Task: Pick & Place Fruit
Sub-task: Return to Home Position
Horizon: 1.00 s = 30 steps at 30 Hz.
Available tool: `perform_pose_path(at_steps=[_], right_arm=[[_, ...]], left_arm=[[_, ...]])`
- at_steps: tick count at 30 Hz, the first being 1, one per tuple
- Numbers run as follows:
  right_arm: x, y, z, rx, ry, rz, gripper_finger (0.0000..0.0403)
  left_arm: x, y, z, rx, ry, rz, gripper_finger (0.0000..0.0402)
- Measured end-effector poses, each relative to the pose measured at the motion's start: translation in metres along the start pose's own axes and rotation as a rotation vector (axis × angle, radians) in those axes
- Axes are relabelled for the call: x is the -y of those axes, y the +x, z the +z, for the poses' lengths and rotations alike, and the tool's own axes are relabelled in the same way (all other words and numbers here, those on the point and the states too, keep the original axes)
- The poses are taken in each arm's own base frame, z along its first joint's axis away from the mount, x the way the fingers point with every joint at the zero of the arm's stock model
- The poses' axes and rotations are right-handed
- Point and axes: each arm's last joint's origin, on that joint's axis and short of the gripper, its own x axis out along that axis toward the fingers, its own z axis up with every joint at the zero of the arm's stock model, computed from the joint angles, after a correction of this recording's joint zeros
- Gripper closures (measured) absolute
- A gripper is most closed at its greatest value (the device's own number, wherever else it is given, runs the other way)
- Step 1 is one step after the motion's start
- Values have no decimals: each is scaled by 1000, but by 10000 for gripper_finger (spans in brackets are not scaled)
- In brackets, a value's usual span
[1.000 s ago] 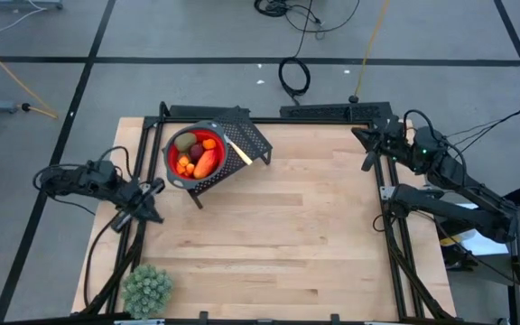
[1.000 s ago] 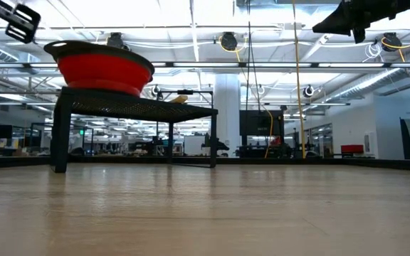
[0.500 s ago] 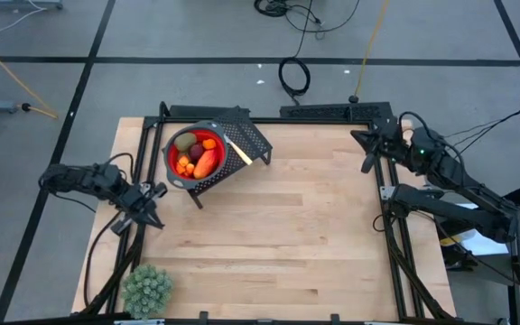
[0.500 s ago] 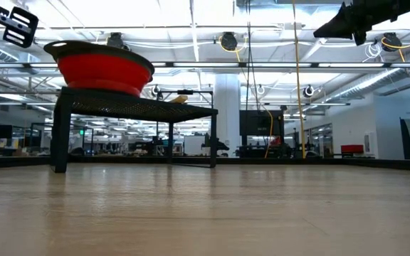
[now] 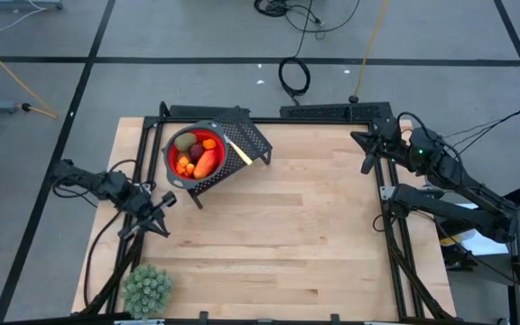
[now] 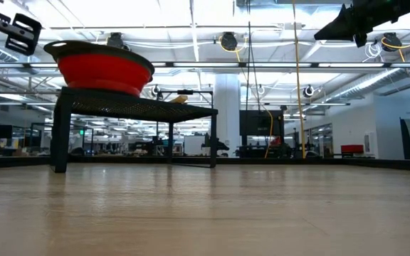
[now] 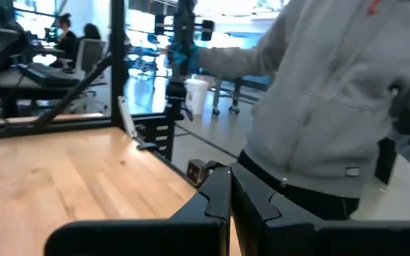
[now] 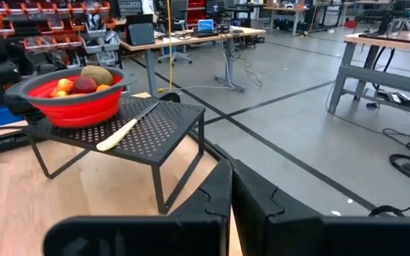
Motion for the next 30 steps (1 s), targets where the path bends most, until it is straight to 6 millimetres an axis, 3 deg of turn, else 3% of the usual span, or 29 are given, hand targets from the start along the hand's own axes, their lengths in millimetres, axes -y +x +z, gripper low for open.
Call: perform_pose_path(at_steps=[10, 16, 30], right_arm=[[0, 1, -7, -41, 62, -2, 403], [0, 13, -27, -69, 107, -2, 403], [1, 31, -68, -71, 108, 5, 403]], left_arm=[[-3, 5, -16, -8, 18, 118, 394], [-4, 7, -27, -23, 17, 169, 394], [-1, 8, -29, -35, 34, 157, 394]])
